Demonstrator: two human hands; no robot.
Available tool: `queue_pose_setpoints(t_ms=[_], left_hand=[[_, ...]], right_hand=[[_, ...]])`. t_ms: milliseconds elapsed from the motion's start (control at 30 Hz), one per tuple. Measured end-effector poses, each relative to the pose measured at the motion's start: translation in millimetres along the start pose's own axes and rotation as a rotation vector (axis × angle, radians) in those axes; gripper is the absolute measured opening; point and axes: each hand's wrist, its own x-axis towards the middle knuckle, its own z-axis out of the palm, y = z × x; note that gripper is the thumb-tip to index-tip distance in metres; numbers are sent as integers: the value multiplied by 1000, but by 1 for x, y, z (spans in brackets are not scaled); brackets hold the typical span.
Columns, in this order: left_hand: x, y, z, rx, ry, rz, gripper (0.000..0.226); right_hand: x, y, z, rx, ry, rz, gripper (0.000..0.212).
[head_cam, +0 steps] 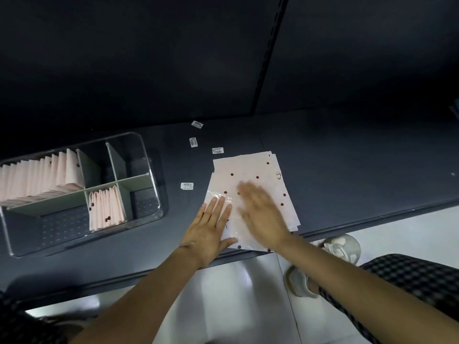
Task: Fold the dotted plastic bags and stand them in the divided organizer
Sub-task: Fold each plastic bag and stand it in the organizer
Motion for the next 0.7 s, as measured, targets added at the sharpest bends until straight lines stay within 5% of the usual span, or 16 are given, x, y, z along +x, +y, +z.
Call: queue_pose_setpoints(t_ms=[67,267,367,500,700], left_hand=[[-1,1,-1,14,-18,7,76],[-6,-15,-4,5,-24,48,77],[-9,-30,-10,-26,13,54,72],[1,-34,-23,-162,119,18,61],[24,-38,-40,-97,272,141,34]], right_hand=[[-21,-19,18,-48,-117,-165,59],[-67,9,15,-225,-238,-73,69],[-67,22,4,-162,-144,-57,60],[-44,28,-3,-38,31,-28,18],[-29,34,-4,-40,-54,-60,31]])
